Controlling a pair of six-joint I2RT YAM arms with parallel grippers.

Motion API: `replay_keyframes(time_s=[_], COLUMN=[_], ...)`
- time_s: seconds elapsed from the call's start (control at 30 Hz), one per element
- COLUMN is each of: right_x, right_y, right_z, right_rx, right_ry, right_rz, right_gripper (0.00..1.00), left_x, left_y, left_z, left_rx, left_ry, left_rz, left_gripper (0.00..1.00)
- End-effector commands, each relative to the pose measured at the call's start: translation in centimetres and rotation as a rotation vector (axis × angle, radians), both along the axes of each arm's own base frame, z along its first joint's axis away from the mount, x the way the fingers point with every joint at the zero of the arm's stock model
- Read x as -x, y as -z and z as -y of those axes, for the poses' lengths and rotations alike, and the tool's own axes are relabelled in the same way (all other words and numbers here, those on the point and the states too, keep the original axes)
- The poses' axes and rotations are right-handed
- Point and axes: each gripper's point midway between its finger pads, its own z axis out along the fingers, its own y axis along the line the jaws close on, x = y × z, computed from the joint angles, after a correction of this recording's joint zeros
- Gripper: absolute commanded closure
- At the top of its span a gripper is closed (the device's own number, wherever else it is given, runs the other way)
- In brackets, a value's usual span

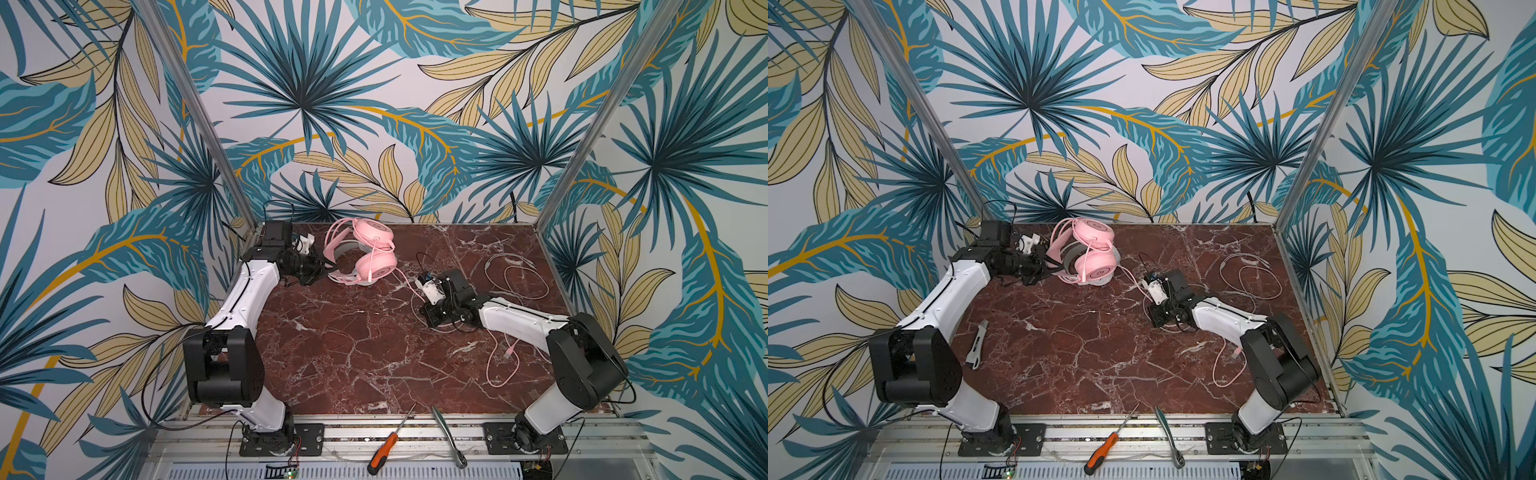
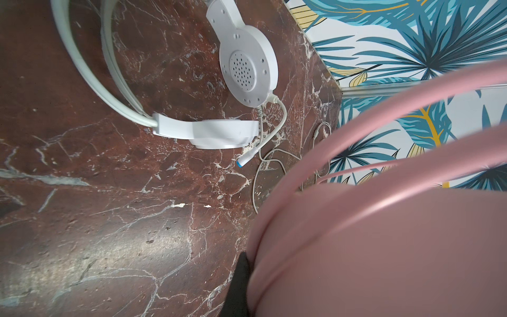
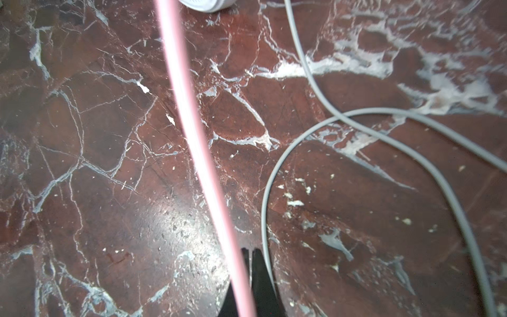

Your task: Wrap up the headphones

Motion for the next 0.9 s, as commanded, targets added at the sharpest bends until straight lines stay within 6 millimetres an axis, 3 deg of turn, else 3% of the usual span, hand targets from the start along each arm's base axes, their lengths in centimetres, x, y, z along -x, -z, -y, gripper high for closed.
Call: replay_keyframes(time_s=[0.0, 0.2, 0.37, 0.53, 0.87], right_x=[0.7, 2.4, 4.6, 6.7, 8.4], right_y=[-0.8, -1.8, -1.7, -3.1, -6.1], right_z=[1.0, 0.9, -0.2, -1.7, -3.4], right_rx=[0.071, 0.117, 0.175, 0.177, 0.155], right_ry=[-0.022, -0.107, -0.204, -0.351, -0.534], right_rz=[-0.002, 0.002, 0.008, 0.077, 0.149], right_gripper=[1.00, 1.00, 1.00, 1.00, 1.00], left_x=[-1.4, -2.4, -3.2, -4.1, -5.4], left_y=[-2.3, -2.6, -2.4, -2.5, -0.2], left_z=[0.1, -0.5, -1.0, -1.3, -0.5], left_rx=[0.055, 0.081, 0.068, 0.047, 0.009], left_ry=[-0.006, -0.097, -0.151, -0.198, -0.264], left_rz=[0.074, 0.090, 0.100, 0.115, 0.065], left_gripper=[1.00, 1.00, 1.00, 1.00, 1.00])
